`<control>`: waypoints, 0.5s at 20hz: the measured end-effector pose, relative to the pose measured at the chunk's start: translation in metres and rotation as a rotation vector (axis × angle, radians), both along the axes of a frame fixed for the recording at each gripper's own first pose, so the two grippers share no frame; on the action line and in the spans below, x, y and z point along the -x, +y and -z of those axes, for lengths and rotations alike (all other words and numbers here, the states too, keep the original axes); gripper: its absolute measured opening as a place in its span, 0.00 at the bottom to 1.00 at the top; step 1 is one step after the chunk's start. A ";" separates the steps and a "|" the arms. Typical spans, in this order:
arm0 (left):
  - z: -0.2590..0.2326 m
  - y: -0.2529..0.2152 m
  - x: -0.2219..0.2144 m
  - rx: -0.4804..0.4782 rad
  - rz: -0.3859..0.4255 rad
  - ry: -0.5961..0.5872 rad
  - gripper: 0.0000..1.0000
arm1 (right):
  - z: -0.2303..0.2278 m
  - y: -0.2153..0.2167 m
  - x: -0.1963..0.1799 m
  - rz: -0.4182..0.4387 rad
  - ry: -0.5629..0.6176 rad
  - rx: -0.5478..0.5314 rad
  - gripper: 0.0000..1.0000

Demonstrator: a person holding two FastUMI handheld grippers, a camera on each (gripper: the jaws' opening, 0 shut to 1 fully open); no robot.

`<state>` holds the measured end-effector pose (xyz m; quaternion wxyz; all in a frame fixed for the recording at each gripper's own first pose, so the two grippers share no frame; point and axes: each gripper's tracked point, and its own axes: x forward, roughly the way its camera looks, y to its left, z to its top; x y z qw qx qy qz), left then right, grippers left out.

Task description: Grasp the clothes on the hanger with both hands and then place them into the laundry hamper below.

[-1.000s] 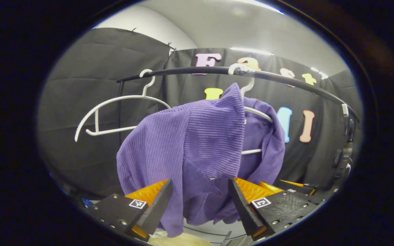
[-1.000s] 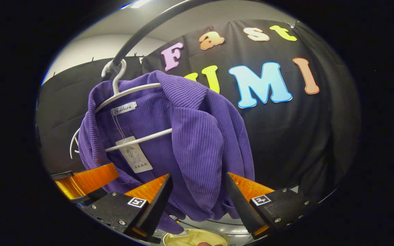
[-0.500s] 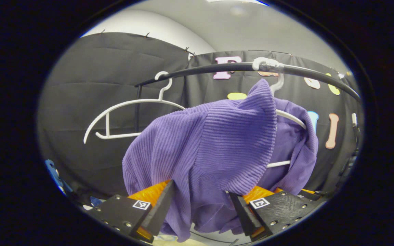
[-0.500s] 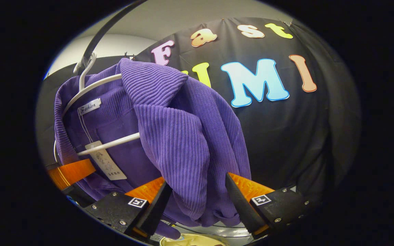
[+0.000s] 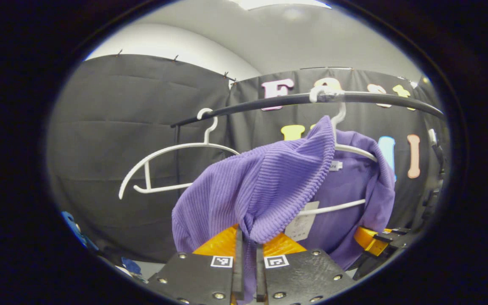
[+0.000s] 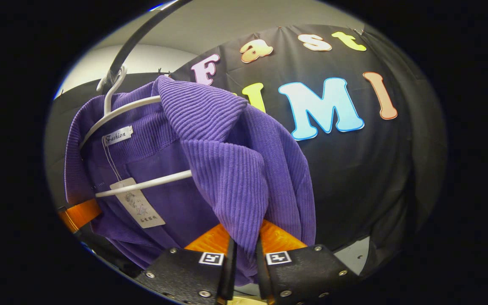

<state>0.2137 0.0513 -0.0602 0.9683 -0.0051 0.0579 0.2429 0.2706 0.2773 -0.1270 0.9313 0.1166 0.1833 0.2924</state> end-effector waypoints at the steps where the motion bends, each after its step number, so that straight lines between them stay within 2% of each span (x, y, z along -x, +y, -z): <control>1: 0.000 -0.002 0.000 0.010 0.011 -0.006 0.05 | -0.001 0.001 -0.001 -0.003 -0.009 -0.001 0.14; 2: -0.001 -0.002 0.001 0.018 0.014 -0.016 0.05 | -0.004 0.002 0.001 -0.016 -0.017 -0.006 0.07; 3: 0.001 -0.002 0.003 0.034 0.036 -0.024 0.08 | -0.004 0.004 0.004 -0.032 -0.020 -0.009 0.06; 4: 0.002 -0.009 0.006 0.053 0.060 -0.025 0.01 | -0.005 0.004 0.006 -0.045 -0.027 -0.011 0.02; 5: -0.002 -0.010 0.009 0.056 0.069 -0.034 0.09 | -0.009 0.005 0.010 -0.057 -0.038 -0.014 0.00; 9: -0.026 -0.013 0.014 0.080 0.111 -0.123 0.07 | -0.022 -0.011 0.001 -0.011 -0.096 -0.011 0.00; 10: -0.028 -0.012 0.015 0.074 0.115 -0.126 0.01 | -0.025 -0.016 -0.003 0.006 -0.109 -0.010 0.00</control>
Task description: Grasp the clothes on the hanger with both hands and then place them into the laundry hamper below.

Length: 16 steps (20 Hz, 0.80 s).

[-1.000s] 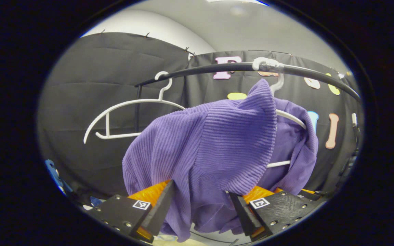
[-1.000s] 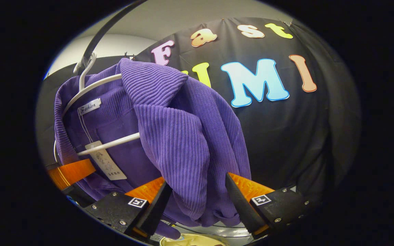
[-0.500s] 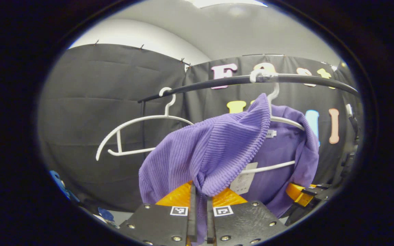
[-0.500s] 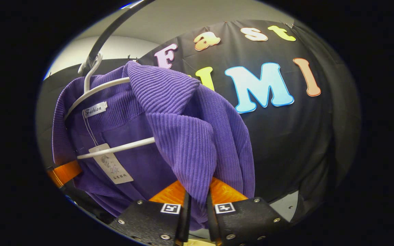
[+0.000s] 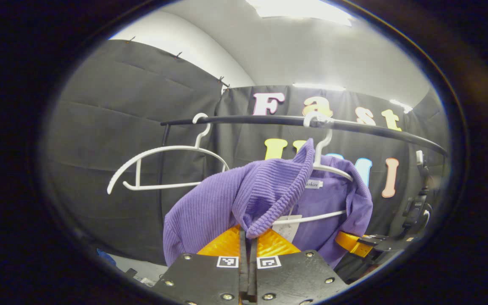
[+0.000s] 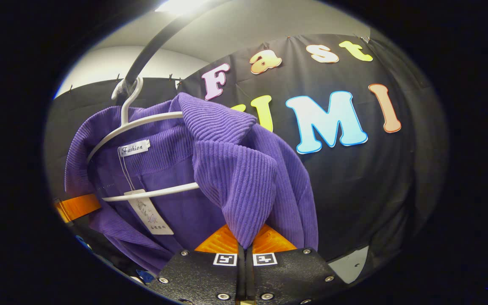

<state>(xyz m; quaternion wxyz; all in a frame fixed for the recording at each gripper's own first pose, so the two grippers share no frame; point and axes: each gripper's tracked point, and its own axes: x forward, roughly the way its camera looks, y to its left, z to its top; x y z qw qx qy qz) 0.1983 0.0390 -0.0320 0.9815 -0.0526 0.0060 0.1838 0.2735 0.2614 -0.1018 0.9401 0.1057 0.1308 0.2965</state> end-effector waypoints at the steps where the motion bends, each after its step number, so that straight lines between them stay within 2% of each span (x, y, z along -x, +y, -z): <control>1: -0.003 -0.002 0.001 -0.002 0.017 -0.008 0.01 | -0.003 -0.004 -0.002 0.016 -0.008 -0.001 0.00; 3: -0.014 -0.005 0.006 0.010 0.036 -0.044 0.01 | -0.008 -0.012 -0.007 0.040 -0.017 -0.006 0.00; 4: -0.020 -0.004 0.011 0.015 0.035 -0.060 0.07 | -0.011 -0.016 -0.009 0.052 -0.024 -0.007 0.00; 11: -0.062 0.006 0.023 -0.035 0.036 -0.142 0.07 | -0.027 -0.037 -0.023 0.138 -0.082 -0.021 0.00; 12: -0.068 0.009 0.025 -0.051 0.032 -0.148 0.00 | -0.031 -0.040 -0.026 0.154 -0.099 -0.025 0.00; 13: -0.074 0.013 0.027 -0.074 0.028 -0.152 0.07 | -0.035 -0.041 -0.030 0.167 -0.115 -0.033 0.00; 14: -0.079 0.017 0.028 -0.095 0.025 -0.154 0.01 | -0.039 -0.043 -0.034 0.180 -0.124 -0.041 0.00; 15: -0.081 0.022 0.029 -0.109 0.021 -0.155 0.07 | -0.040 -0.044 -0.040 0.192 -0.126 -0.045 0.00; 16: -0.083 0.028 0.030 -0.102 0.016 -0.159 0.05 | -0.042 -0.046 -0.044 0.206 -0.132 -0.050 0.00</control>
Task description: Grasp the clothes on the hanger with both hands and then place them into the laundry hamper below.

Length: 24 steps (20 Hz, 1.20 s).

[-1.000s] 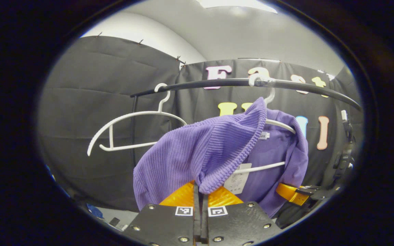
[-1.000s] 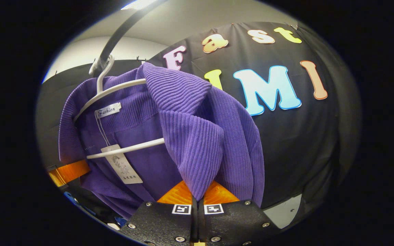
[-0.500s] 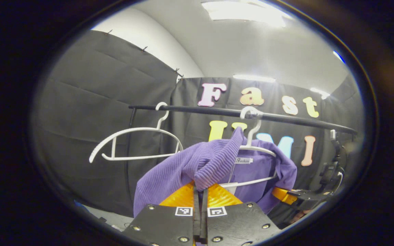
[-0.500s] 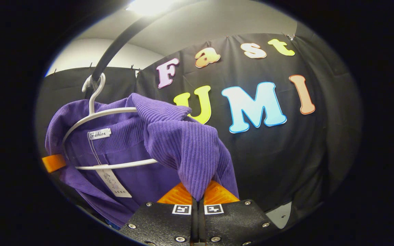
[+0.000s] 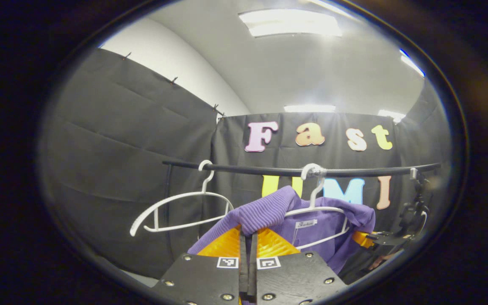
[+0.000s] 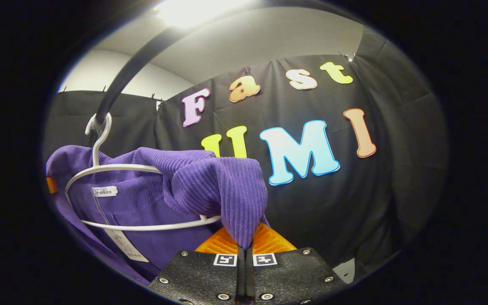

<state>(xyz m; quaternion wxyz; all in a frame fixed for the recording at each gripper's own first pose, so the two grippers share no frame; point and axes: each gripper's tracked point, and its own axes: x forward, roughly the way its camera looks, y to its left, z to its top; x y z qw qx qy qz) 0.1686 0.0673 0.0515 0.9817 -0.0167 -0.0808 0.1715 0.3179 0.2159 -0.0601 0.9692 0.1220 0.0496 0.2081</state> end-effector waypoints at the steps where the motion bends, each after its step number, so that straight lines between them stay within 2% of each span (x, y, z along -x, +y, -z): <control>1: -0.003 0.007 0.001 0.017 -0.006 -0.008 0.02 | -0.002 -0.003 -0.003 0.013 -0.007 -0.005 0.00; 2: -0.003 0.014 0.002 0.026 -0.013 -0.011 0.00 | -0.005 -0.006 -0.006 0.028 -0.016 -0.007 0.00; 4: -0.004 0.029 0.003 0.020 -0.030 -0.002 0.07 | -0.008 -0.013 -0.015 0.061 -0.038 -0.007 0.00; 7: -0.010 0.048 -0.001 0.012 -0.042 0.000 0.07 | -0.009 -0.024 -0.031 0.105 -0.051 -0.005 0.00; 8: -0.011 0.054 -0.001 0.005 -0.045 0.007 0.00 | -0.008 -0.028 -0.035 0.113 -0.055 -0.001 0.00; 9: -0.011 0.060 0.001 -0.002 -0.046 0.016 0.07 | -0.005 -0.027 -0.036 0.112 -0.053 0.002 0.00; 10: -0.010 0.066 0.000 -0.010 -0.046 0.024 0.07 | -0.003 -0.027 -0.035 0.109 -0.055 0.006 0.00; 11: -0.009 0.071 0.000 -0.022 -0.049 0.035 0.00 | -0.004 -0.028 -0.038 0.110 -0.063 0.017 0.00; 12: -0.009 0.076 -0.002 -0.038 -0.054 0.044 0.00 | -0.003 -0.027 -0.040 0.109 -0.072 0.024 0.00; 13: -0.012 0.080 -0.003 -0.056 -0.059 0.050 0.07 | -0.002 -0.025 -0.043 0.108 -0.083 0.030 0.00; 18: -0.015 0.110 -0.002 -0.161 -0.088 0.097 0.07 | 0.003 -0.025 -0.047 0.119 -0.104 0.052 0.00; 19: -0.017 0.117 -0.003 -0.177 -0.071 0.107 0.00 | 0.002 -0.028 -0.049 0.125 -0.114 0.058 0.00; 22: 0.022 0.120 -0.020 -0.141 -0.027 0.201 0.00 | 0.010 -0.025 -0.056 0.132 -0.100 0.059 0.00; 23: 0.032 0.123 -0.022 -0.139 -0.022 0.223 0.07 | 0.014 -0.025 -0.058 0.141 -0.100 0.073 0.00; 24: 0.042 0.127 -0.023 -0.120 -0.016 0.231 0.07 | 0.018 -0.025 -0.059 0.139 -0.090 0.081 0.00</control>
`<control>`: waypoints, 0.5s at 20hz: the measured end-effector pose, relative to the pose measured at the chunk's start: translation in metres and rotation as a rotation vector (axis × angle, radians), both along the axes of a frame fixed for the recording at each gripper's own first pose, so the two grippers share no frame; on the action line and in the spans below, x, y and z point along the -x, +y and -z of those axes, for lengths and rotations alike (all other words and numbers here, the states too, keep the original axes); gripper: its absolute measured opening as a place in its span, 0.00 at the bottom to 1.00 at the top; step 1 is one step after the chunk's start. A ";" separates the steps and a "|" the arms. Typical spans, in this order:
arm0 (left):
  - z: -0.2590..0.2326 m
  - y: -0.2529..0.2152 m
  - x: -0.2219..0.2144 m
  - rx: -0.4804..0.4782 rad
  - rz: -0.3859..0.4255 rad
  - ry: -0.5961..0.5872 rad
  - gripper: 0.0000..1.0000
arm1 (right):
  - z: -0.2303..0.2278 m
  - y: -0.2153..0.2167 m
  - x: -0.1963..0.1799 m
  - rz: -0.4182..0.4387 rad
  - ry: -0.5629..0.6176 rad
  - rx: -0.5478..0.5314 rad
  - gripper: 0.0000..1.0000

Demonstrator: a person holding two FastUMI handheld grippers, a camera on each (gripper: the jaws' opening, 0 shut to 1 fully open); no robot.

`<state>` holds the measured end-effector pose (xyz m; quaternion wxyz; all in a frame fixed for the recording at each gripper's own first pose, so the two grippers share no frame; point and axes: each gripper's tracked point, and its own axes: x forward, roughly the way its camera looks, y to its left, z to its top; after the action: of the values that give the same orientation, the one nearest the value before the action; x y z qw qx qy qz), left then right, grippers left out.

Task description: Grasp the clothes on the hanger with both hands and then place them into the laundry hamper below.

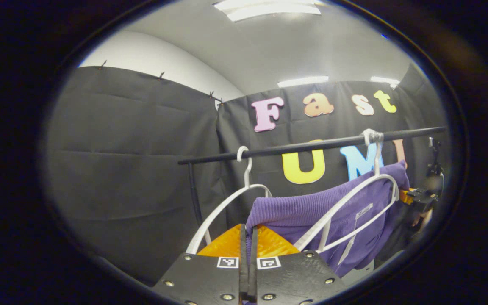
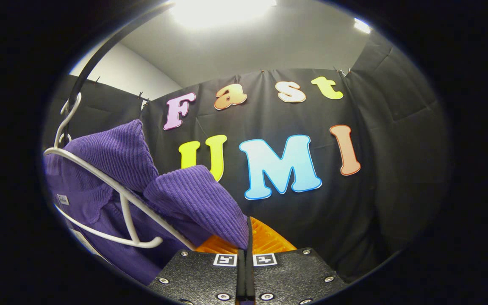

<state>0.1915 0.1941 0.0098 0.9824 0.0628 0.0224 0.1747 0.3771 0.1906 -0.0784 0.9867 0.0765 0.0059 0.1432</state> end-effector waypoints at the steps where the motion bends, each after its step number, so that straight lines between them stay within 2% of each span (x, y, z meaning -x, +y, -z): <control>1: 0.010 -0.001 -0.002 0.034 0.005 0.004 0.07 | 0.006 0.001 -0.001 -0.002 0.010 0.002 0.00; 2: 0.020 0.000 -0.001 0.069 0.011 0.011 0.07 | 0.010 0.000 -0.002 -0.004 0.017 0.006 0.00; 3: 0.025 0.004 -0.001 0.101 0.018 0.013 0.01 | 0.011 0.000 -0.003 -0.005 0.020 0.011 0.00; 4: 0.031 0.007 -0.001 0.125 0.020 0.016 0.01 | 0.013 0.001 -0.003 -0.007 0.020 0.019 0.00; 5: 0.036 0.010 -0.002 0.145 0.019 0.018 0.07 | 0.016 0.003 -0.004 -0.011 0.022 0.030 0.00; 6: 0.040 0.013 -0.003 0.166 0.017 0.018 0.07 | 0.021 0.005 -0.004 -0.017 0.026 0.043 0.00; 7: 0.044 0.016 -0.003 0.187 0.013 0.019 0.01 | 0.026 0.007 -0.004 -0.024 0.033 0.059 0.00; 10: 0.057 0.018 -0.003 0.219 0.006 0.026 0.00 | 0.042 0.013 0.001 -0.043 0.055 0.095 0.00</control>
<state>0.1944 0.2124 -0.0471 0.9835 -0.0426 0.0540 0.1674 0.3762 0.2032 -0.1205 0.9854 0.0333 0.0416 0.1619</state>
